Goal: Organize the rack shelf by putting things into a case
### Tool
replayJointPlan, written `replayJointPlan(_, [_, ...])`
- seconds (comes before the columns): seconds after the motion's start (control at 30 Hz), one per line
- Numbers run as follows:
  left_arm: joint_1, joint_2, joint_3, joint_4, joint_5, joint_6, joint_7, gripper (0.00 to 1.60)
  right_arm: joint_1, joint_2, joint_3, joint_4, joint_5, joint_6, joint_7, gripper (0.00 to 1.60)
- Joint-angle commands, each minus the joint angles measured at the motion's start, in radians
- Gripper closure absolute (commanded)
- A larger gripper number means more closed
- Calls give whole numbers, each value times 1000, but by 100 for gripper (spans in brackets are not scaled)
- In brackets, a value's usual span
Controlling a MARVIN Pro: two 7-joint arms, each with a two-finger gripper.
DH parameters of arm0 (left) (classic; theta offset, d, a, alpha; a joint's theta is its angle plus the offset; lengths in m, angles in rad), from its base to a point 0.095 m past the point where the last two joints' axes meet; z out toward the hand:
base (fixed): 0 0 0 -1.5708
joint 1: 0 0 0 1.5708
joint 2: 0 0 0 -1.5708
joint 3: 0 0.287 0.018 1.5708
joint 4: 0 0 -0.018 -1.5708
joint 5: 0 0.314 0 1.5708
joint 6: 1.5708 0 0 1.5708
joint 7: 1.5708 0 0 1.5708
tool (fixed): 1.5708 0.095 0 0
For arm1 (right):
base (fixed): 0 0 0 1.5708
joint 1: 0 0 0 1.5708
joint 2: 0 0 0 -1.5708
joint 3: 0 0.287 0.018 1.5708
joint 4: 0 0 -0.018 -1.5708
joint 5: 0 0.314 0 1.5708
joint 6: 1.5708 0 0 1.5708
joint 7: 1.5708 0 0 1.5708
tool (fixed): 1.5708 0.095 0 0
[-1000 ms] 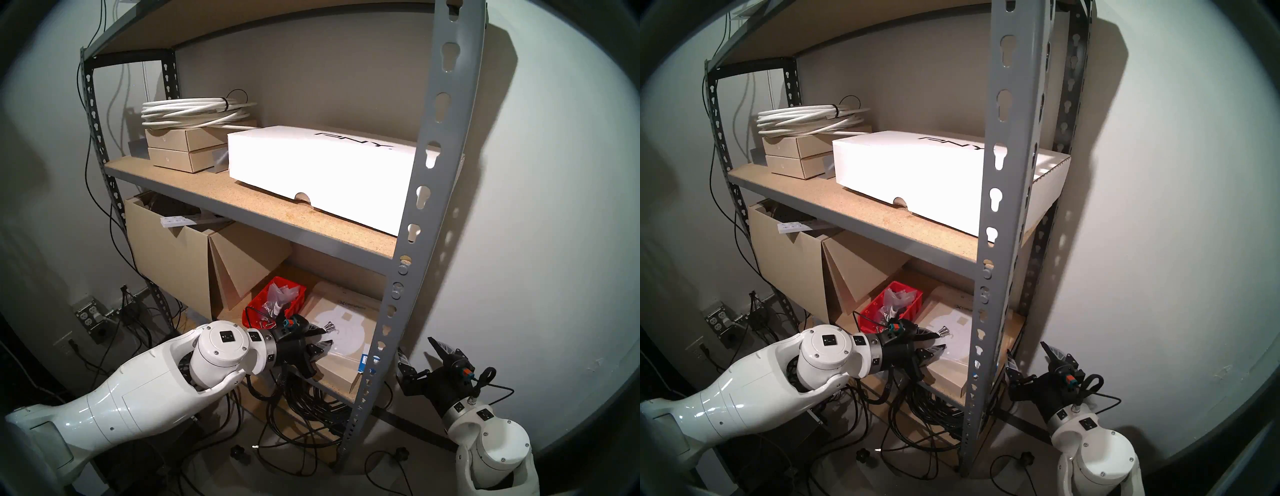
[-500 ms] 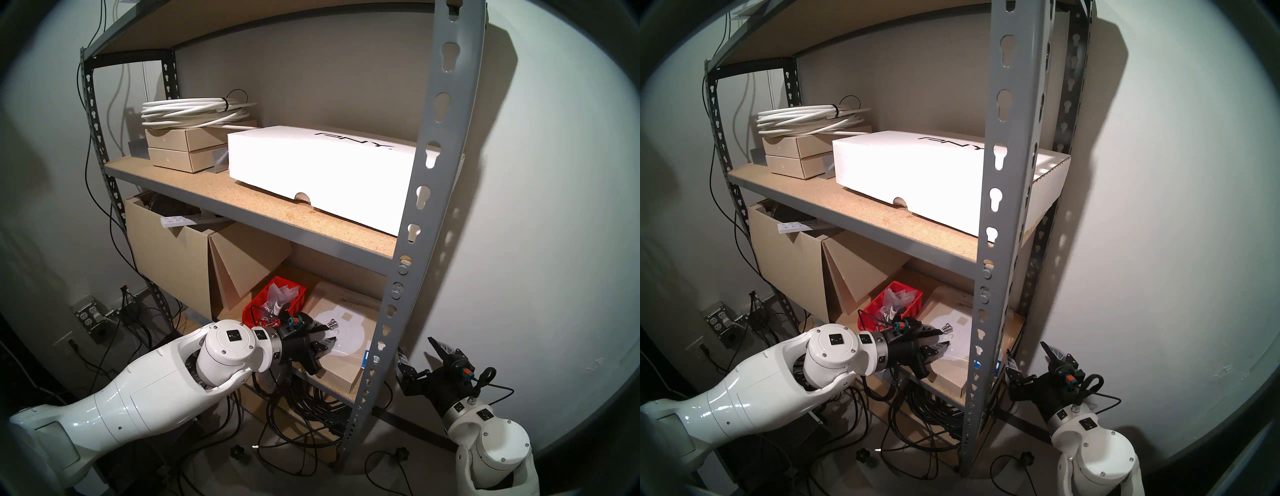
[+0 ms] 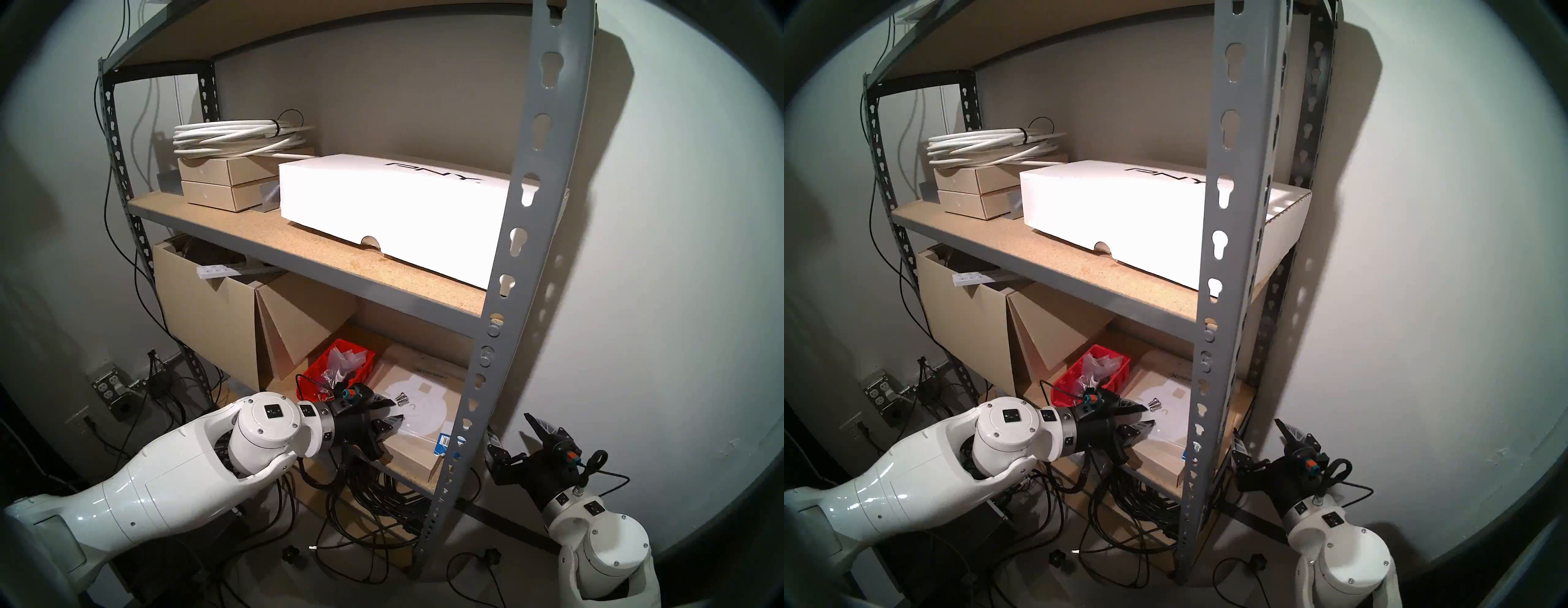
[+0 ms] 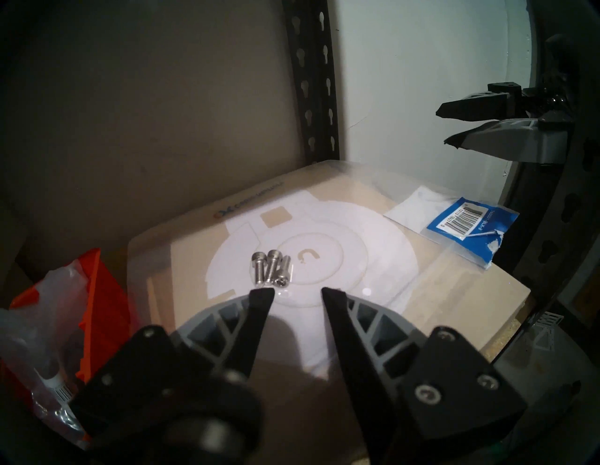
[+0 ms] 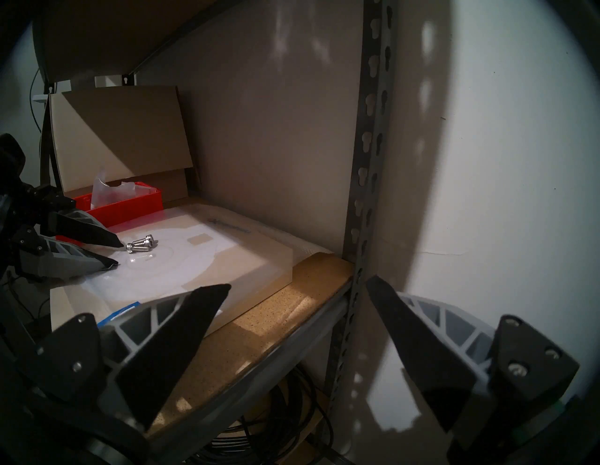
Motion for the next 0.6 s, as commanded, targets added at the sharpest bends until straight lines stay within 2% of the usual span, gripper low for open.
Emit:
replayJointPlan(0.0, [-24, -10, -17, -23, -8, -2, -3, 55, 6, 1, 1, -21, 0, -5, -1, 0])
replayJointPlan(0.27, [-30, -7, -20, -30, -18, 2, -5, 53, 6, 1, 1, -21, -1, -5, 0, 0])
replayJointPlan(0.37, [-30, -8, -16, -24, -17, 4, -4, 59, 6, 0, 1, -21, -1, -5, 0, 0])
replayJointPlan(0.57, [-37, -18, -5, -10, -12, 6, -7, 60, 6, 0, 1, -21, -1, -5, 0, 0])
